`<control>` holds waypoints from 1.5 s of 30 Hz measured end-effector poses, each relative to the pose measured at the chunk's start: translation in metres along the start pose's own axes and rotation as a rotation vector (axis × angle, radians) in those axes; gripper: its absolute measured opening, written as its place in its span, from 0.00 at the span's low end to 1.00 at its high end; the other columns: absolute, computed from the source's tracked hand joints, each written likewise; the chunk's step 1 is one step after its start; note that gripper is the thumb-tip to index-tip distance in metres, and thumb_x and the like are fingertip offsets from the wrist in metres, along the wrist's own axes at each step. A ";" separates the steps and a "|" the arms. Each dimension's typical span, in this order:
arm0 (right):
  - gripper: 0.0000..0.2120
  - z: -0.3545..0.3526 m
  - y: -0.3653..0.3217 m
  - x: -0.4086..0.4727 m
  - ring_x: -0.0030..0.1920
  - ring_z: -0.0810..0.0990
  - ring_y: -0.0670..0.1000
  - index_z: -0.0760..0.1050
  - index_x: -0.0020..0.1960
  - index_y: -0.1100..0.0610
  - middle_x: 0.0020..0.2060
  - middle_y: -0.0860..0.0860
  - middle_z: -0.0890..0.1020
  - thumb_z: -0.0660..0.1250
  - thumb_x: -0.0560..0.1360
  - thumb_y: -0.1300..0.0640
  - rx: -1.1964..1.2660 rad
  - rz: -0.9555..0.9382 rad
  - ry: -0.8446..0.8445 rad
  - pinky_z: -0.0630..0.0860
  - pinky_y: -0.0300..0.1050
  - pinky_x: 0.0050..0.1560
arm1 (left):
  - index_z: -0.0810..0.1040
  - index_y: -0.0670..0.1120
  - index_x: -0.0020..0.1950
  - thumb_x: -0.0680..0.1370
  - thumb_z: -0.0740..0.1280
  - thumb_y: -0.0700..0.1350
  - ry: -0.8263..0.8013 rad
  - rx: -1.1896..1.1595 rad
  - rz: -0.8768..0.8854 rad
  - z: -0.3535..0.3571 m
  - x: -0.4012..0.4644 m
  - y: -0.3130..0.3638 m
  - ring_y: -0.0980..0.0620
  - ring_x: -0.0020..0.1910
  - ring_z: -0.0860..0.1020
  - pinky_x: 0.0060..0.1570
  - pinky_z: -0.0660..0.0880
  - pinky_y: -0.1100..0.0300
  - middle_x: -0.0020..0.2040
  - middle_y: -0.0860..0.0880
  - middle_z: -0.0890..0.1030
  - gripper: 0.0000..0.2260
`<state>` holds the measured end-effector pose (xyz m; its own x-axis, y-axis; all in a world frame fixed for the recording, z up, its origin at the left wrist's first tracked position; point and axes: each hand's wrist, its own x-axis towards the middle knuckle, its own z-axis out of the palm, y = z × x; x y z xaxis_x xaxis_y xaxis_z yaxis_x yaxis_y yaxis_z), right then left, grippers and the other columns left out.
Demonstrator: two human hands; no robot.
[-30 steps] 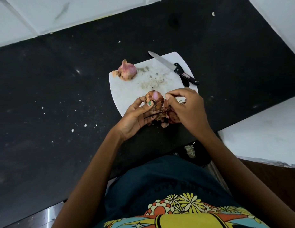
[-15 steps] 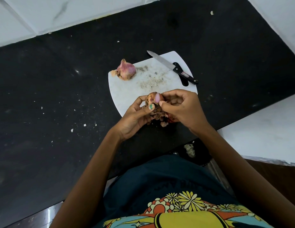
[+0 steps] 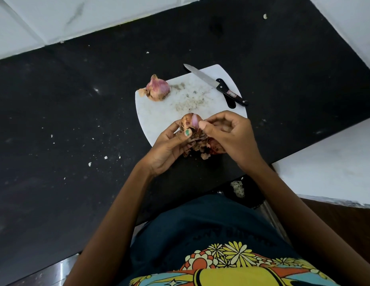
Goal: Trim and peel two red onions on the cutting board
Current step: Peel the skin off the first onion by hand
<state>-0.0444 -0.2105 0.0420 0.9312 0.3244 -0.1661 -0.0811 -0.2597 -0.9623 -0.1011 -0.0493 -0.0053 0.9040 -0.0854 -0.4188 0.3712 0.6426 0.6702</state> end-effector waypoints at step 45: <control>0.03 0.003 -0.006 0.004 0.33 0.78 0.39 0.75 0.48 0.57 0.38 0.50 0.79 0.63 0.79 0.60 -0.100 0.155 -0.152 0.77 0.34 0.36 | 0.76 0.47 0.58 0.70 0.71 0.35 0.060 0.092 0.034 0.003 -0.001 0.003 0.55 0.45 0.79 0.44 0.77 0.65 0.50 0.50 0.80 0.18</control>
<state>-0.0416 -0.2047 0.0460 0.8456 0.4044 -0.3484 -0.1766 -0.4038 -0.8976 -0.1001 -0.0495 -0.0017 0.9031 -0.0174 -0.4291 0.3611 0.5716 0.7368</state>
